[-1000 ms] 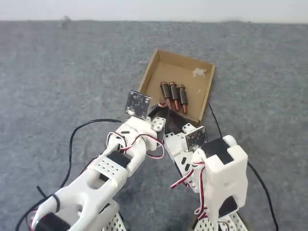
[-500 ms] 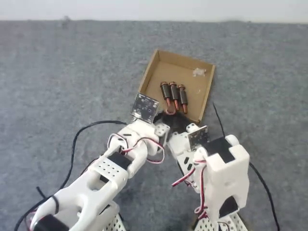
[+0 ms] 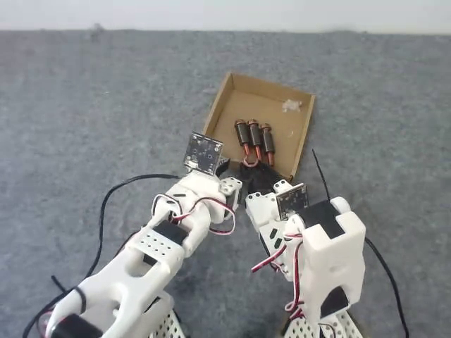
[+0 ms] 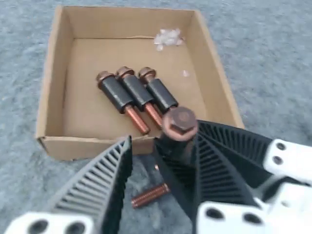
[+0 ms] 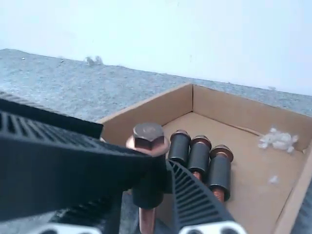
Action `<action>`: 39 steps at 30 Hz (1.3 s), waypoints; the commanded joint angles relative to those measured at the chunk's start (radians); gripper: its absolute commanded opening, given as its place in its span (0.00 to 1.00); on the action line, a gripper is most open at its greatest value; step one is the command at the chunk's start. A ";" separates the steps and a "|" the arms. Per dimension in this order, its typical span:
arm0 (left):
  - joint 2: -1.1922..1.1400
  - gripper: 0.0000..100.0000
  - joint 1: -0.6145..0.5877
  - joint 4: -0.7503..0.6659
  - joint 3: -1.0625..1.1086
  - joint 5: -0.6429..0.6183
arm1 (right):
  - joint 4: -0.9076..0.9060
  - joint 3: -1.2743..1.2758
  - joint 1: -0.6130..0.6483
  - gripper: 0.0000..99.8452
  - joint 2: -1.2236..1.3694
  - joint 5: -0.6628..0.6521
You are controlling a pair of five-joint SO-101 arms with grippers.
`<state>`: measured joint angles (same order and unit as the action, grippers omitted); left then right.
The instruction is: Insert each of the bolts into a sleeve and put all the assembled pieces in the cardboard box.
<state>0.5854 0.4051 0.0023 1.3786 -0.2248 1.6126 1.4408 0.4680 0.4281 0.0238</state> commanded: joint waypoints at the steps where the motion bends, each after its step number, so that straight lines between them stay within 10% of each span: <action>1: 0.097 0.13 0.031 0.005 -0.028 -0.038 | -0.002 -0.011 -0.019 0.01 -0.059 0.005; 17: 0.672 0.01 -0.074 0.224 0.154 -0.071 | -0.082 -0.037 -0.033 0.01 -0.067 0.006; 29: 0.667 0.01 -0.379 0.241 0.309 0.063 | -0.073 0.063 -0.028 0.01 -0.111 0.005; 39: 0.577 0.01 -0.368 0.226 0.305 0.064 | -0.277 0.236 -0.065 0.01 -0.460 0.003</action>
<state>1.2098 0.0338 0.2386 1.6947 -0.1680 1.4484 1.6479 0.4312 0.0936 0.0238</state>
